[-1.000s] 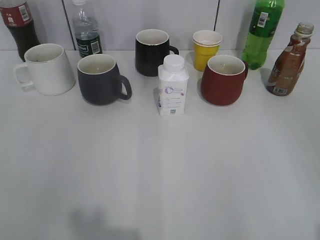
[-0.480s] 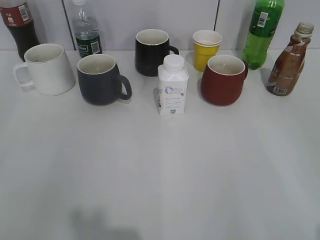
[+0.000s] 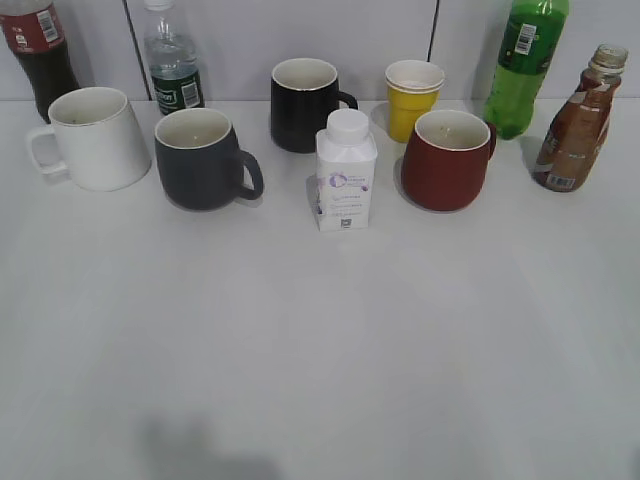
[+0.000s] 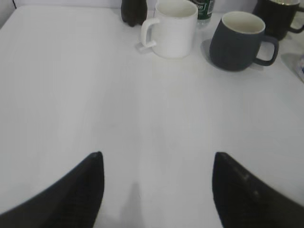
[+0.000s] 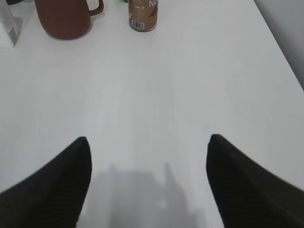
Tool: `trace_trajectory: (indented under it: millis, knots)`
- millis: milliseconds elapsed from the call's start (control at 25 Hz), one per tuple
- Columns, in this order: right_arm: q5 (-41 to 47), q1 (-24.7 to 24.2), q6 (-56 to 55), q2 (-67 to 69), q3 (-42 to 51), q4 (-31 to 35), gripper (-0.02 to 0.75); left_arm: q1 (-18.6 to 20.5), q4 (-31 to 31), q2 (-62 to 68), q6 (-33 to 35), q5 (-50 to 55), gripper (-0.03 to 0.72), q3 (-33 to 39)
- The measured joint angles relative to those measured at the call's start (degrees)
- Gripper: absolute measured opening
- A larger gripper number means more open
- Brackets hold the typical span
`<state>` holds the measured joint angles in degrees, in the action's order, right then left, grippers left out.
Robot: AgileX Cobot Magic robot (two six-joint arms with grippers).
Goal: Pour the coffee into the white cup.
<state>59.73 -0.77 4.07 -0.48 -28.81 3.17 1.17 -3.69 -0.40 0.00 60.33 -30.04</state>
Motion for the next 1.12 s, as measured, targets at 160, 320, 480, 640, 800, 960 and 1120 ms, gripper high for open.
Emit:
trace_trajectory:
  millis: [160, 320, 480, 640, 800, 960, 1120]
  knots:
    - [0.0, 0.0, 0.0, 0.0, 0.0, 0.0, 0.588, 0.0, -0.11, -0.04, 0.0, -5.19, 0.534, -1.18]
    - [0.0, 0.0, 0.0, 0.0, 0.0, 0.0, 0.588, 0.0, -0.11, 0.19, 0.0, -12.98, 0.534, -1.31]
    - [0.0, 0.0, 0.0, 0.0, 0.0, 0.0, 0.588, 0.0, -0.43, 3.7, 0.0, -21.9, 0.534, -0.39]
    - [0.0, 0.0, 0.0, 0.0, 0.0, 0.0, 0.588, 0.0, -2.38, 8.37, 0.0, -32.44, 0.534, 2.46]
    - [0.0, 0.0, 0.0, 0.0, 0.0, 0.0, 0.588, 0.0, -3.0, 13.6, 0.0, -41.94, 0.531, 5.71]
    - [0.0, 0.0, 0.0, 0.0, 0.0, 0.0, 0.588, 0.0, -2.75, 19.21, 0.0, -51.16, 0.531, 8.79]
    - [0.0, 0.0, 0.0, 0.0, 0.0, 0.0, 0.588, 0.0, -3.17, 25.73, 0.0, -61.41, 0.526, 11.38]
